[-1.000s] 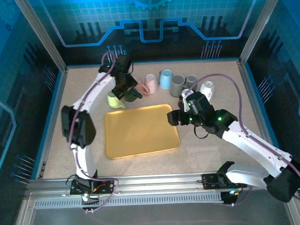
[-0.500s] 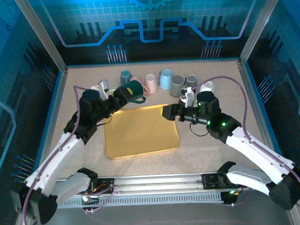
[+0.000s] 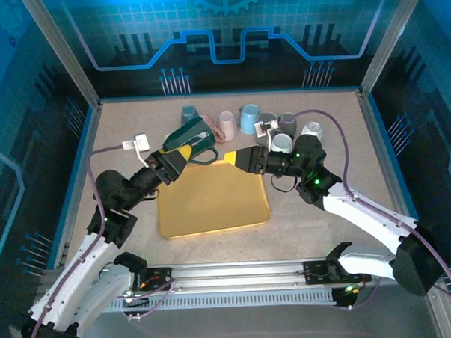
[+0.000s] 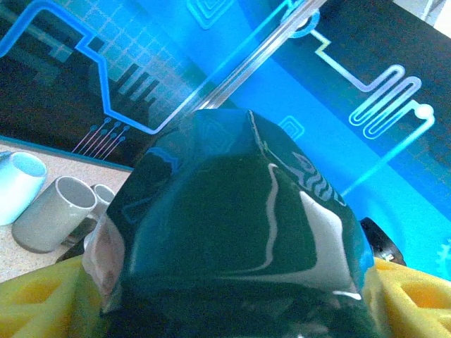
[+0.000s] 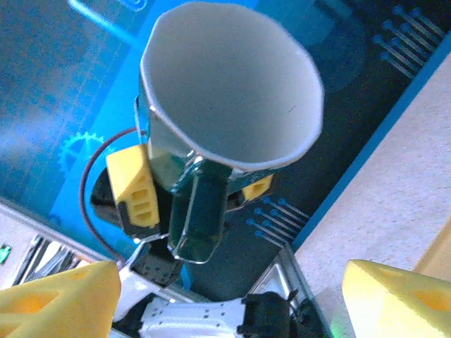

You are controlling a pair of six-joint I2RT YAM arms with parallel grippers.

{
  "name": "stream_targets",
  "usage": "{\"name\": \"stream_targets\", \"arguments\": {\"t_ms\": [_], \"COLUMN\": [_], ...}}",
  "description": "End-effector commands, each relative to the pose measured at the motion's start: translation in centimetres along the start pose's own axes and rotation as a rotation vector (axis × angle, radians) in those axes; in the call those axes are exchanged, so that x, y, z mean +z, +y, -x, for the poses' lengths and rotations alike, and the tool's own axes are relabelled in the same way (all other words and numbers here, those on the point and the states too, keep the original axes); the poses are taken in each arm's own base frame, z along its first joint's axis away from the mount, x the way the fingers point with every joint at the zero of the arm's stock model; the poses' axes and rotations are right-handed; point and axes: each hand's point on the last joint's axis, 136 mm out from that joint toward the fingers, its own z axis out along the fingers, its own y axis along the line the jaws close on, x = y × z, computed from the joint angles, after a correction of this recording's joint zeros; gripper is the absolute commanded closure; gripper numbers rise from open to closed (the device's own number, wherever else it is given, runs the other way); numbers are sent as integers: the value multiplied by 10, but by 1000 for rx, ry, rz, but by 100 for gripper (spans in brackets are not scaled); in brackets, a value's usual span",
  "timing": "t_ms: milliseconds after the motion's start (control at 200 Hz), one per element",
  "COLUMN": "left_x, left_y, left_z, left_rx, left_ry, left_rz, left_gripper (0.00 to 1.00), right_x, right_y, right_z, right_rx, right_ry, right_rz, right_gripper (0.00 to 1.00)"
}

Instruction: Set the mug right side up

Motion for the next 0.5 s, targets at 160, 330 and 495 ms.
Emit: {"name": "stream_targets", "arguments": {"t_ms": [160, 330, 495], "left_x": [-8, -10, -11], "left_y": [-43, -43, -44], "left_z": [10, 4, -5], "left_rx": [117, 136, 161], "left_ry": [-34, -15, 19], "left_rz": [-169, -168, -177], "left_gripper": [56, 57, 57], "right_x": [23, 33, 38], "right_y": [27, 36, 33], "right_z": [-24, -19, -16], "right_rx": [-72, -82, -58], "right_ry": [126, 128, 113], "right_rz": [96, 133, 147], "right_gripper": [21, 30, 36]}}
